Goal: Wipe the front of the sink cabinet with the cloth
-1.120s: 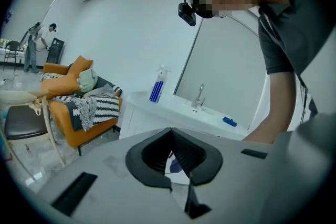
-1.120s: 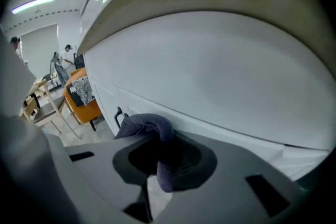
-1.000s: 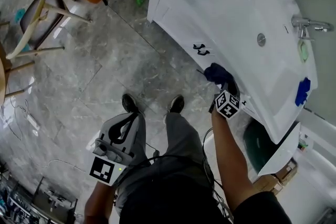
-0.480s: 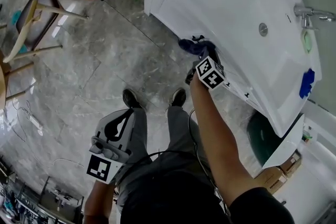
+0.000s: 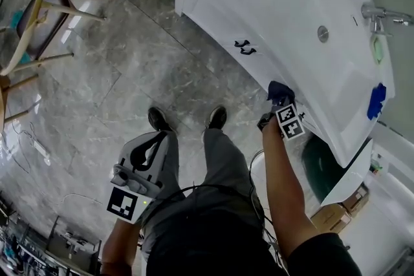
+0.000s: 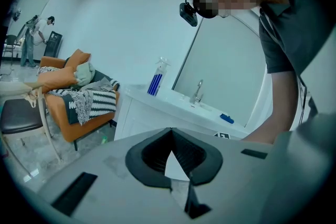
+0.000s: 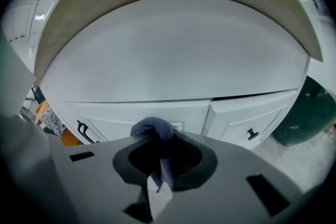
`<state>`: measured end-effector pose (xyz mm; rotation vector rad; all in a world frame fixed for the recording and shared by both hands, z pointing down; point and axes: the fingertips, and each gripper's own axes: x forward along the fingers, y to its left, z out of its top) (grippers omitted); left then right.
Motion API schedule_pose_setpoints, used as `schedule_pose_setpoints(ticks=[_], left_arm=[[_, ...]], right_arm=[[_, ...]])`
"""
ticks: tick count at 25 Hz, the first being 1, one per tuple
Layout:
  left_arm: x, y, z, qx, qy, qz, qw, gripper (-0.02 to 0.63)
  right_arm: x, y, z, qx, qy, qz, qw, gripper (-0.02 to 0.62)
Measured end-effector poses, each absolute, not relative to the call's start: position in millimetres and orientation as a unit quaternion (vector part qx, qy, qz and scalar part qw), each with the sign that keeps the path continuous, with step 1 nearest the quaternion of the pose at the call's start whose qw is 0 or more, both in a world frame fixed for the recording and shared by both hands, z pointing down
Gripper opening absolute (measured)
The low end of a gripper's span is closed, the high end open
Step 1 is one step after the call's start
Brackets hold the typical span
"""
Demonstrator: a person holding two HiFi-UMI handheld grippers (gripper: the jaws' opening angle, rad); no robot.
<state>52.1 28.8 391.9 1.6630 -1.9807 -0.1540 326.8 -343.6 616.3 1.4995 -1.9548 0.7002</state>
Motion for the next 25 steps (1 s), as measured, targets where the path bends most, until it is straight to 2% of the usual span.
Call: schedule_pose_setpoints(ticks=[2, 8, 11, 14, 21, 25], left_arm=[[53.0, 28.8, 393.6, 0.618, -0.734, -0.055, 0.275, 0.004], [58.2, 24.1, 394.8, 0.623, -0.730, -0.047, 0.276, 0.003], [60.7, 20.5, 394.9, 0.622, -0.731, -0.047, 0.276, 0.003], [61.9, 17.3, 394.6, 0.622, -0.731, -0.050, 0.276, 0.003], [54.1, 17.9, 401.4, 0.613, -0.736, -0.060, 0.280, 0.003], [52.2, 19.2, 408.3, 0.612, -0.735, -0.061, 0.287, 0.003]], right_arm=[[304.2, -340.2, 622.3, 0.544, -0.743, 0.261, 0.289, 0.049], [175.9, -320.5, 642.4, 0.471, -0.783, 0.298, 0.277, 0.048], [148.7, -314.5, 640.5, 0.447, -0.794, 0.305, 0.276, 0.049], [175.0, -320.6, 636.4, 0.446, -0.798, 0.288, 0.285, 0.049], [321.8, -347.5, 628.8, 0.530, -0.741, 0.263, 0.319, 0.048], [310.3, -346.3, 638.6, 0.528, -0.742, 0.249, 0.329, 0.048]])
